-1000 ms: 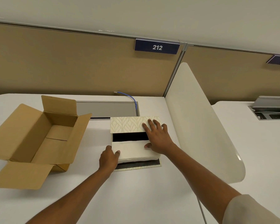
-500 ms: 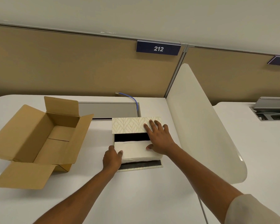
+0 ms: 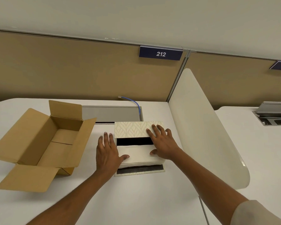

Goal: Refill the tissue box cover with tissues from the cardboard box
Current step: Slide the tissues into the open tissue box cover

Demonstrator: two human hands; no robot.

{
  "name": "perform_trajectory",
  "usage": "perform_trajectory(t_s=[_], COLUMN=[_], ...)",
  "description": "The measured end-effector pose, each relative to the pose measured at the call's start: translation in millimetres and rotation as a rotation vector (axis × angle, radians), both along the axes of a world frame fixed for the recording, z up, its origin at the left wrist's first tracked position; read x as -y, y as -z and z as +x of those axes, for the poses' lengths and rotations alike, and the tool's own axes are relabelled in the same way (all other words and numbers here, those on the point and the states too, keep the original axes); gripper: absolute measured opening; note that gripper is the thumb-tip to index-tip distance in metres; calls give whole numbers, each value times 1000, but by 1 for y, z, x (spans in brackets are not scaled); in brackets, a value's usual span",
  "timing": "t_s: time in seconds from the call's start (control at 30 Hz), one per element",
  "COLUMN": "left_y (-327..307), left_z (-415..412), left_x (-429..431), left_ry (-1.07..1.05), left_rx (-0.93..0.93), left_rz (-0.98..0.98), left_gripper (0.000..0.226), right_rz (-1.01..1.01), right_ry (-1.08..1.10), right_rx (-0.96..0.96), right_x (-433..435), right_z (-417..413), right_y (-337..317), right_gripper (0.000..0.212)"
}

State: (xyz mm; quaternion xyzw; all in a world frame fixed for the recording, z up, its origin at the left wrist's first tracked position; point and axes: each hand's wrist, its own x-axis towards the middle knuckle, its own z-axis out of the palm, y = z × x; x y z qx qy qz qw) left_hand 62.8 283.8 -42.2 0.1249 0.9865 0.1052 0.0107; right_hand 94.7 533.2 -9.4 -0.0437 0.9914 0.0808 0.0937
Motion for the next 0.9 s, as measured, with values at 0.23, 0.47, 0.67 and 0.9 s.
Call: perform_trajectory(t_s=[0.23,0.47,0.67,0.9], left_y=[-2,3,2,9], left_z=[-30,-35,-18,0], left_x=[0,-6,-6,0], left_ry=[356,424,481,561], left_rx=[-49,-44,-94,-148], left_rz=[-209,-317,-330,-350], left_gripper=[141,129,111,81], right_rz=[-25,12,36,66], right_ry=[-2,21,-9,-116], right_rx=[29,6,-53,-215], right_x=[1,6,7,6], right_z=[1,5,21,51], right_y=[4,6,6,21], right_gripper=[116,112,92,50])
